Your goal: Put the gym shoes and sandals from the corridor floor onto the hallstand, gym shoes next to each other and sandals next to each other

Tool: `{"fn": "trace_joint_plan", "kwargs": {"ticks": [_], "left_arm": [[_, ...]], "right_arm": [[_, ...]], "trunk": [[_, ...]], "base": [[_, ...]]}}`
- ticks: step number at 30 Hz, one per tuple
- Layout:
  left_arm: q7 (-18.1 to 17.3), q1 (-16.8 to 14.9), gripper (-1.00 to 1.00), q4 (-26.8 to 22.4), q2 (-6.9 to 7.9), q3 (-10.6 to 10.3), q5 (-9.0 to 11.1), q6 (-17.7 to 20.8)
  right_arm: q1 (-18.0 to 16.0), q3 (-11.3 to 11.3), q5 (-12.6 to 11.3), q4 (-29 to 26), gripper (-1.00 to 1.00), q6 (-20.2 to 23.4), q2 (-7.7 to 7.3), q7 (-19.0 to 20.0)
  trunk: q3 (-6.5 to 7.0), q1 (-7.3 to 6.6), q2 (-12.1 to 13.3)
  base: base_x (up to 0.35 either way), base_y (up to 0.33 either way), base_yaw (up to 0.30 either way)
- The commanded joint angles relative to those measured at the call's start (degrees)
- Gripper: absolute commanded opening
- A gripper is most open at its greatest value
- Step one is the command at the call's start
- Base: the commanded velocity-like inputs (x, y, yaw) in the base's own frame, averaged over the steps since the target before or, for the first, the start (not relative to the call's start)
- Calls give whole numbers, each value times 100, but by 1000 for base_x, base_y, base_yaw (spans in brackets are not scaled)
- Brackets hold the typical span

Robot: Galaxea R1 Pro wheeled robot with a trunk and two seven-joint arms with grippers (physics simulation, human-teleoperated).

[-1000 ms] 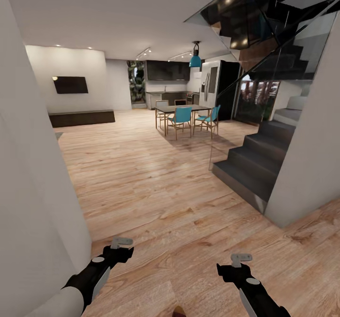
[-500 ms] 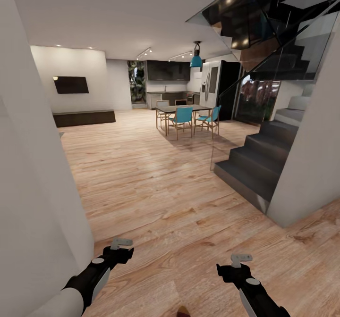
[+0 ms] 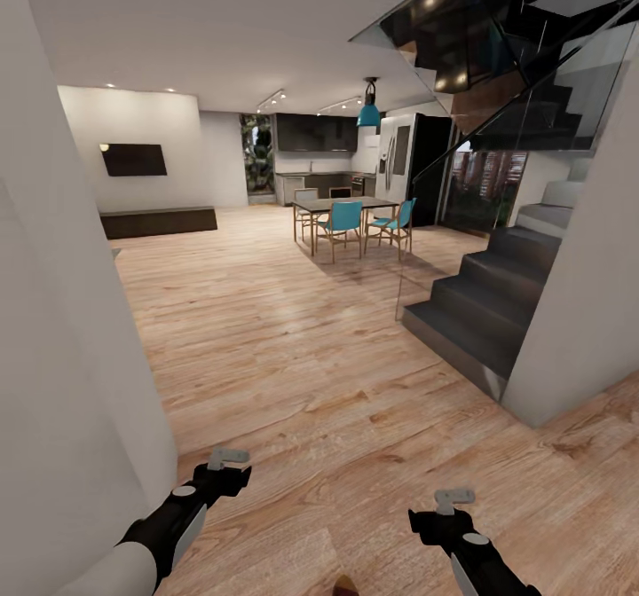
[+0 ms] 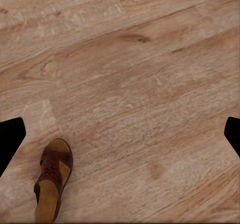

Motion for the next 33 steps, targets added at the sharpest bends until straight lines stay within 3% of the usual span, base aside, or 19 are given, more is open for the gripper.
{"fn": "trace_joint_plan", "kwargs": {"ticks": [1,33], "left_arm": [[-14,-3,100,-4,-1,12,-56,0],[-22,-7,100,-2,-1,11,-56,6]], "right_arm": [[-1,-2,10,2,100,35,0,-2],[-1,10,19,66,100,60,-1,-3]], "trunk": [[-6,0,-3],[-6,0,-3]], "base": [[0,0,0],[0,0,0]]}}
